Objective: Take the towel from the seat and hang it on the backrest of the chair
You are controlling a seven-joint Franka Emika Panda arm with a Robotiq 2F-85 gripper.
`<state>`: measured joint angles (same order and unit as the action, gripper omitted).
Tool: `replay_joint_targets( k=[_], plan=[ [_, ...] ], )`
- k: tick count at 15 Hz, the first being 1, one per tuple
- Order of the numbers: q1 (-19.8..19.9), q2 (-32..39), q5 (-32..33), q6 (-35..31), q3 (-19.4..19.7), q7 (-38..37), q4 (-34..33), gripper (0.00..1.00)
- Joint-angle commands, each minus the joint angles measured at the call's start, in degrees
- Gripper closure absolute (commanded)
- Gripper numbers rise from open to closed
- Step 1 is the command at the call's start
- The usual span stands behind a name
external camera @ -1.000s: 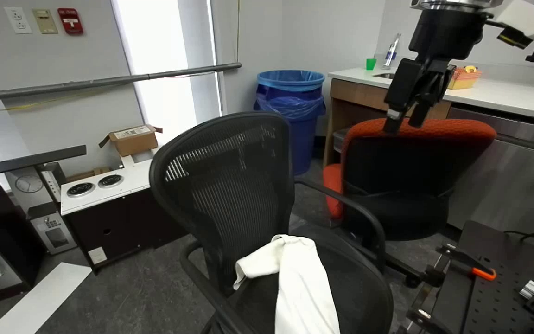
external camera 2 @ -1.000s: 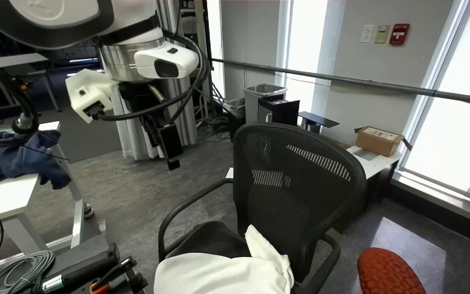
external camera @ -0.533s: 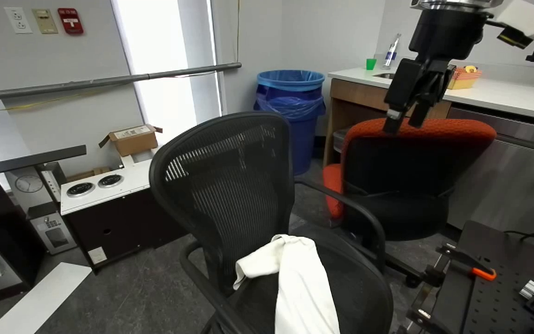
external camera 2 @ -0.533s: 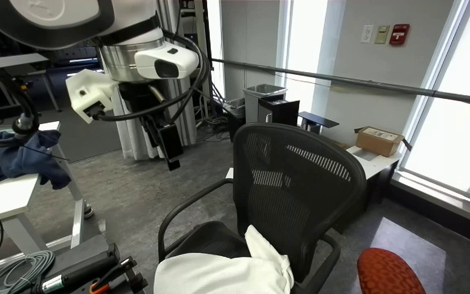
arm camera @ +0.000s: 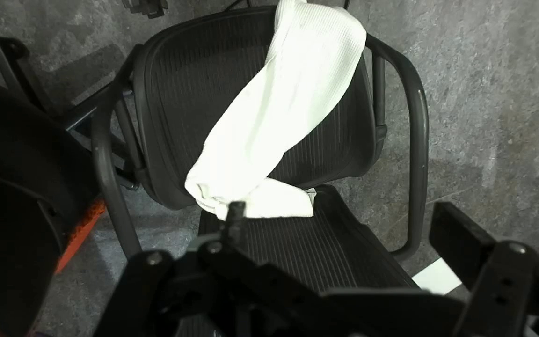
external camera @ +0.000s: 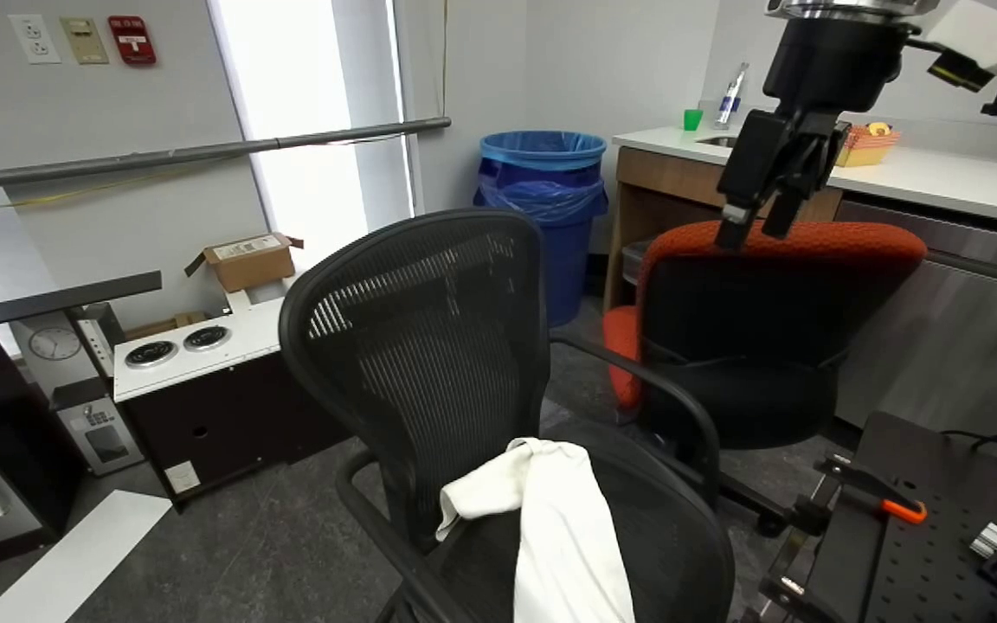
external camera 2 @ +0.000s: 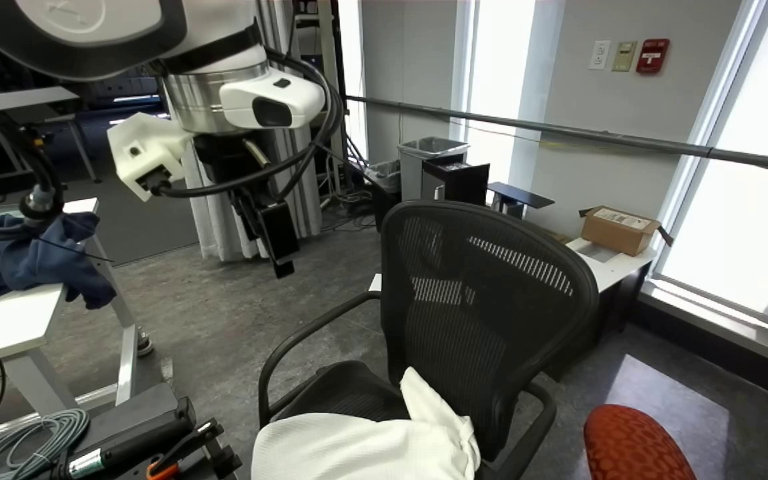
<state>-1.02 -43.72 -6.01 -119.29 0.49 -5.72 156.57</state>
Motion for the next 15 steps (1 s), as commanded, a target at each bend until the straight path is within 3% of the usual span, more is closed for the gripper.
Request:
replay_joint_targets(
  k=[1, 6, 15],
  plan=[
    [0.5, 0.0, -0.3, 0.2, -0.4, 0.3, -0.1, 0.0],
    [0.5, 0.0, -0.3, 0.2, -0.4, 0.3, -0.1, 0.0],
    [2.1, 21.3, 0.9, -12.4, -0.6, -0.9, -0.8, 0.0]
  ],
)
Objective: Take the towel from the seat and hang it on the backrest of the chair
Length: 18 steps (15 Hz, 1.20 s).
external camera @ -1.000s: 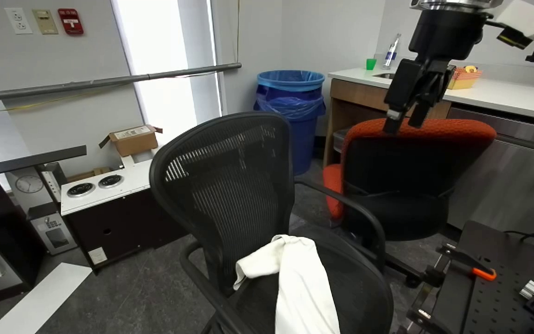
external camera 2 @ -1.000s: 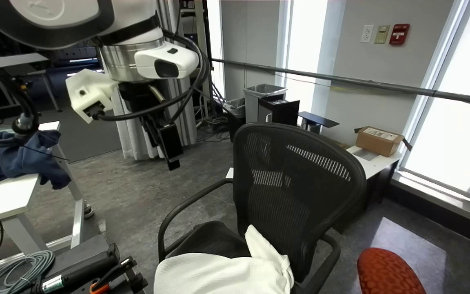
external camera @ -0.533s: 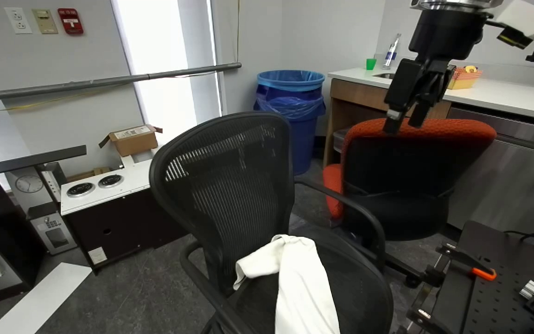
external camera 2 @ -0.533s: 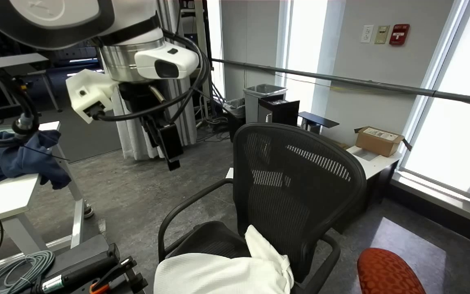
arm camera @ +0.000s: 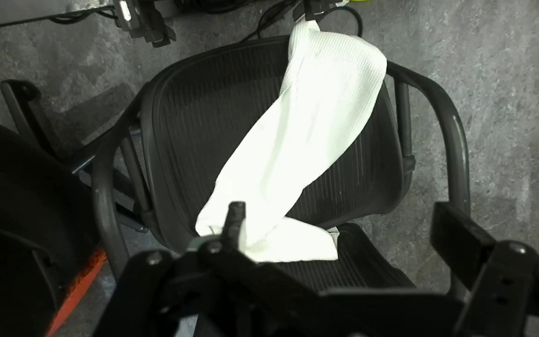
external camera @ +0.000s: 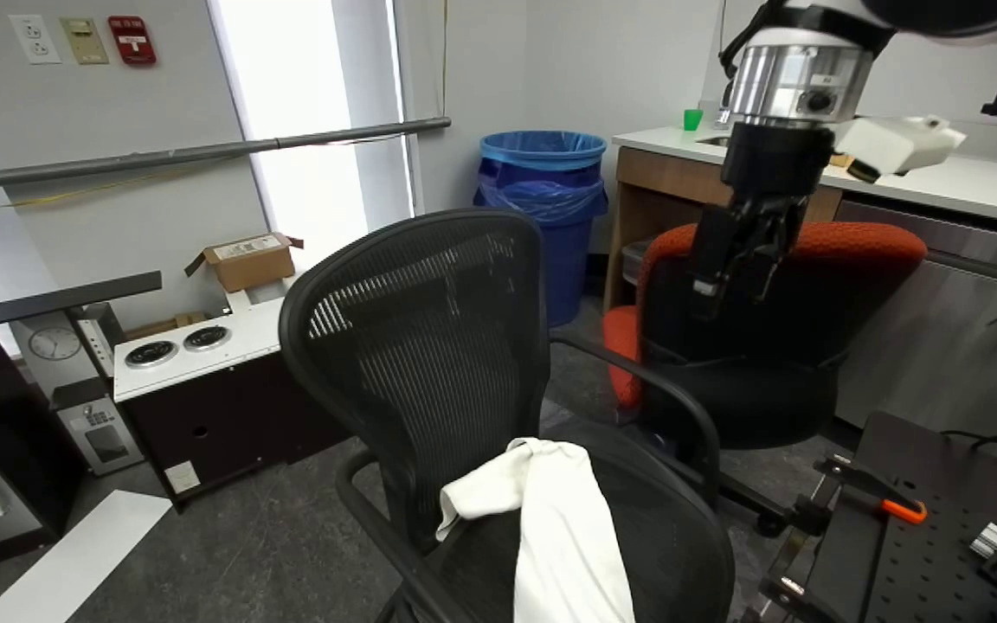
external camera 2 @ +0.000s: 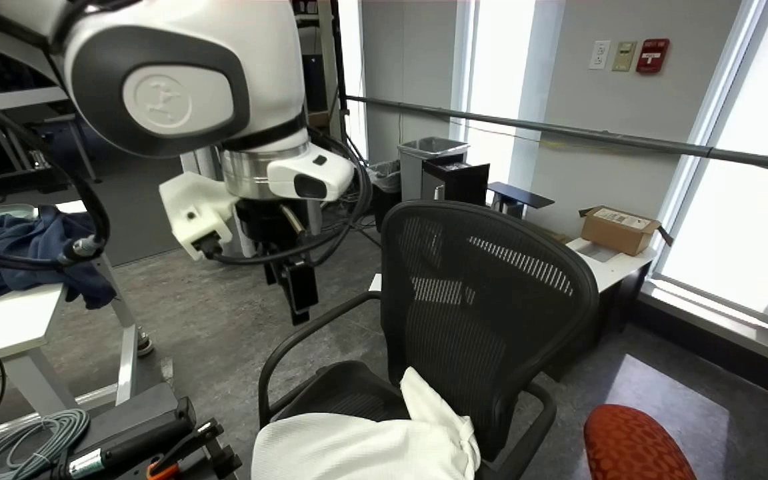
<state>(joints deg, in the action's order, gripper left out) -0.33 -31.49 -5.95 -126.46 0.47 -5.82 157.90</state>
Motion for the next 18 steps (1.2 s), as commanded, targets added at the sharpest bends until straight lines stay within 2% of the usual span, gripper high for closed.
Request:
replay_joint_targets(
  k=[1, 5, 7, 11, 12, 14, 18],
  plan=[
    [1.6, 12.3, 1.0, -7.7, -0.4, -0.7, -2.8, 0.0],
    [1.9, 24.7, 2.0, -17.3, -0.3, -0.7, -6.2, 0.0],
    [1.6, 32.1, 4.1, -23.4, -1.4, -3.6, -8.6, 0.0],
    [0.0, 44.6, 8.8, -27.2, -0.2, -10.1, -15.7, 0.0],
    [0.4, 38.1, 6.3, -25.9, -0.2, -6.0, -10.8, 0.0],
    [0.1, 41.0, 6.3, -26.1, -0.1, -6.2, -12.3, 0.0],
    [0.2, 39.8, 6.4, -26.1, -0.1, -6.2, -12.0, 0.0]
  ],
)
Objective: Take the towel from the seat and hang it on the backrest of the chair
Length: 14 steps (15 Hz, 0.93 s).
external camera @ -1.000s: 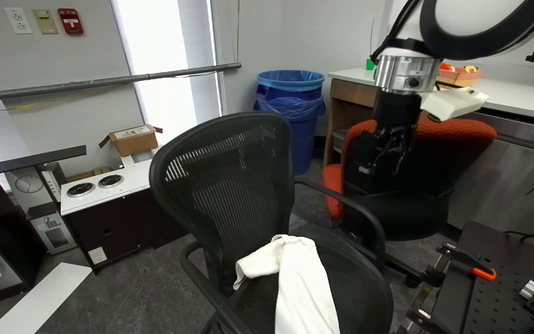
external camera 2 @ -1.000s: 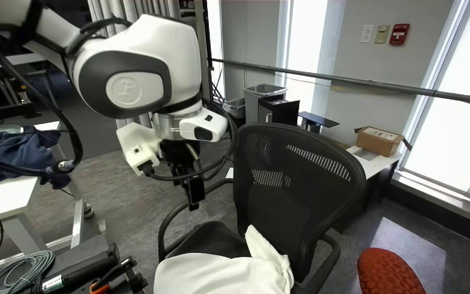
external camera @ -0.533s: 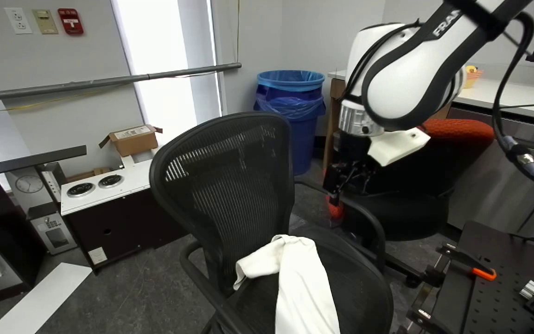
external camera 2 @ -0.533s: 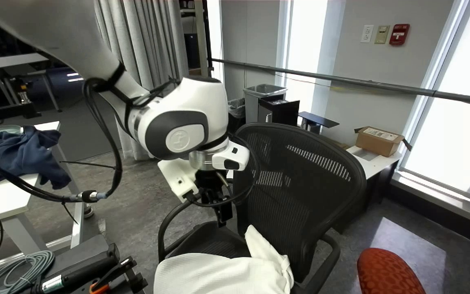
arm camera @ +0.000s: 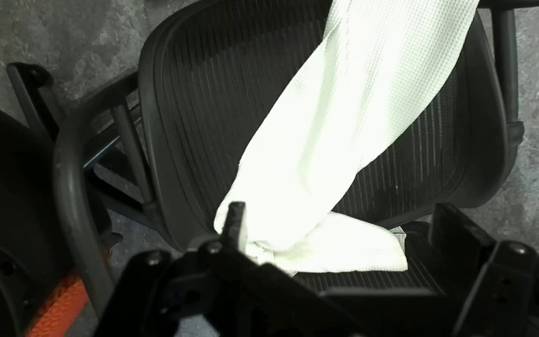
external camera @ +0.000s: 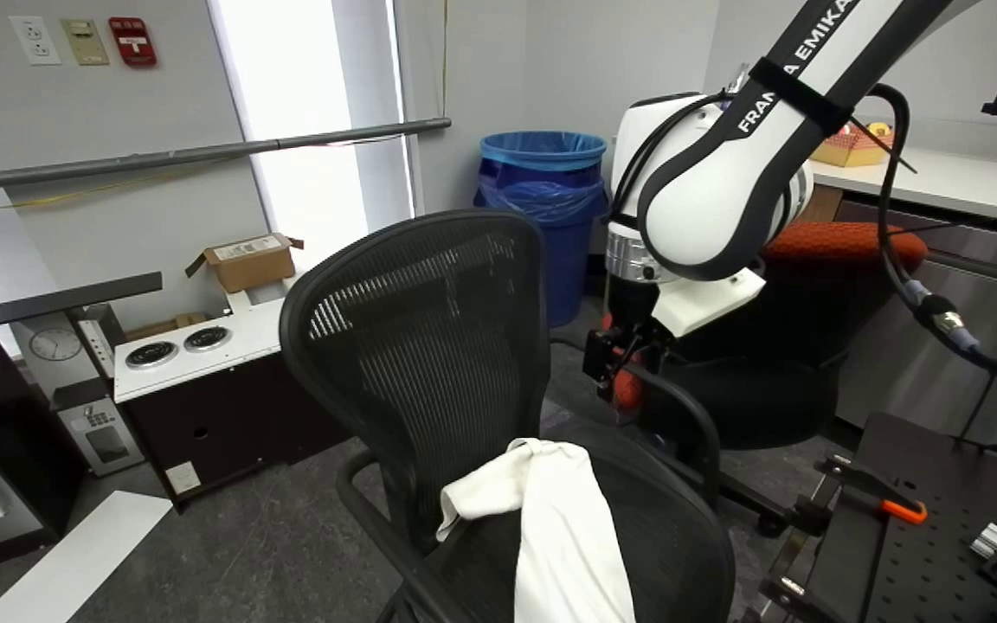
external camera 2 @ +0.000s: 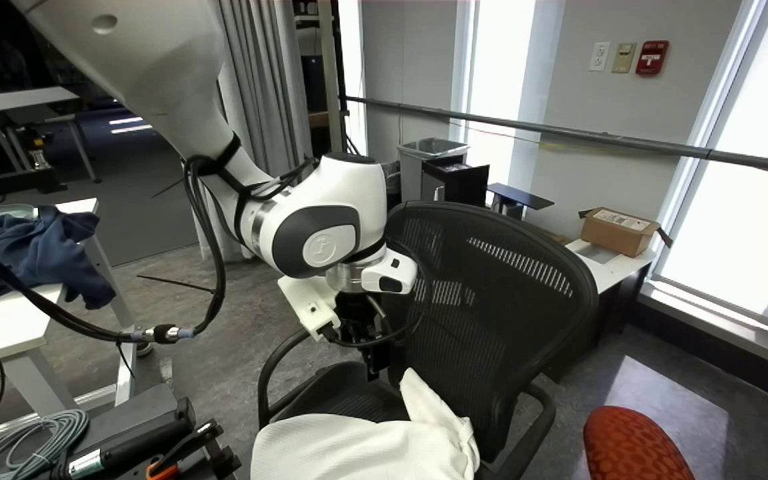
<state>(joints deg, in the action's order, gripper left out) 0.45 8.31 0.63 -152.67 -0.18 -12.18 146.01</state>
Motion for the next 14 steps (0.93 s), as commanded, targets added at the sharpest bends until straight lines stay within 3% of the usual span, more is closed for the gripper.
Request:
replay_joint_targets(
  k=[1, 5, 14],
  plan=[
    [-0.6, -0.2, -0.2, 0.2, 0.6, 0.2, 0.0, 0.0],
    [-0.6, -0.2, -0.2, 0.2, 0.6, 0.2, 0.0, 0.0],
    [-3.9, 14.9, 2.2, -15.4, 3.9, -3.0, -8.4, 0.0]
  ],
)
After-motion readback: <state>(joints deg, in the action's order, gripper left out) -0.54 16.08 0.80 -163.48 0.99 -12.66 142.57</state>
